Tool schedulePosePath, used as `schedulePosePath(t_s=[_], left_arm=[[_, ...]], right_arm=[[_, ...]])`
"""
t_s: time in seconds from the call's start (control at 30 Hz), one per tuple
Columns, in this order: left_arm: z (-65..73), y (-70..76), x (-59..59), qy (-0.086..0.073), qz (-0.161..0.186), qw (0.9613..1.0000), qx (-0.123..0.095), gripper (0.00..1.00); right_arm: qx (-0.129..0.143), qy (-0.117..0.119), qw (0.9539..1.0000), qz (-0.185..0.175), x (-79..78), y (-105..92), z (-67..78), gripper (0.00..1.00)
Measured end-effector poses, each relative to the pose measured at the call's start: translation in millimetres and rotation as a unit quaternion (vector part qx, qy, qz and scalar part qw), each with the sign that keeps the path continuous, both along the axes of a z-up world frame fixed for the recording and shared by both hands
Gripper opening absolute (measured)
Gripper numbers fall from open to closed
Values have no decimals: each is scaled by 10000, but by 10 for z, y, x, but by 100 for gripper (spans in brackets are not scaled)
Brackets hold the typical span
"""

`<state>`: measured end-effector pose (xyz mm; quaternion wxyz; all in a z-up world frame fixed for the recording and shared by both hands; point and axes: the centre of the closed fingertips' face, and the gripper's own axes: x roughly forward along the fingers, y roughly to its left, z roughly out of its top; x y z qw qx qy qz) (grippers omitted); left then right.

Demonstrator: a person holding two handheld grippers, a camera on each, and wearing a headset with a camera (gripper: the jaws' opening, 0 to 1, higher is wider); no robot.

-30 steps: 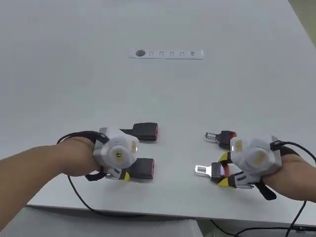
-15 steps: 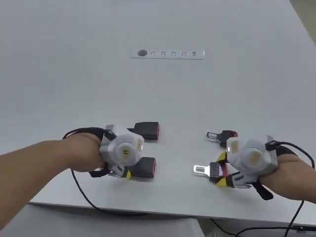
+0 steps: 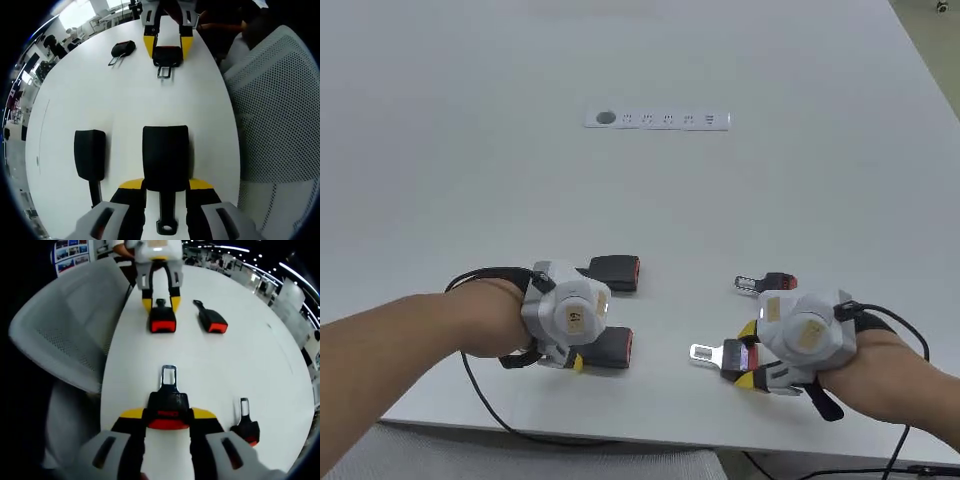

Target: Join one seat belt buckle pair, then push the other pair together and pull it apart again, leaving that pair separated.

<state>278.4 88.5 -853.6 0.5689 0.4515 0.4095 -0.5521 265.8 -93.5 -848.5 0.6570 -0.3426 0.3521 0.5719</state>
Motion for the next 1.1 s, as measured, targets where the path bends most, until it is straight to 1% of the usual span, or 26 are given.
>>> schedulePosePath(t_s=[0.27, 0.47, 0.67, 0.8, 0.93, 1.1], left_arm=[[5, -1, 0, -18, 14, 10000, -15, 31], [3, 4, 1, -15, 8, 10000, -7, 31], [3, 8, 0, -34, -18, 10000, -7, 31], [5, 14, 0, -12, 6, 10000, -40, 31], [3, 13, -1, -13, -1, 10000, -34, 31], [-1, 10, -1, 2, -6, 10000, -7, 31]], right_arm=[[43, -24, 10000, 73, -5, 231, 3, 33], [-69, -18, 9998, 208, -2, 391, -1, 33], [-107, 8, 9996, 268, 5, 558, -1, 33], [-136, 6, 9994, 312, 26, 655, -6, 33], [-120, -2, 9994, 317, 39, 712, -3, 33], [-111, -3, 9994, 336, 45, 740, -12, 33]])
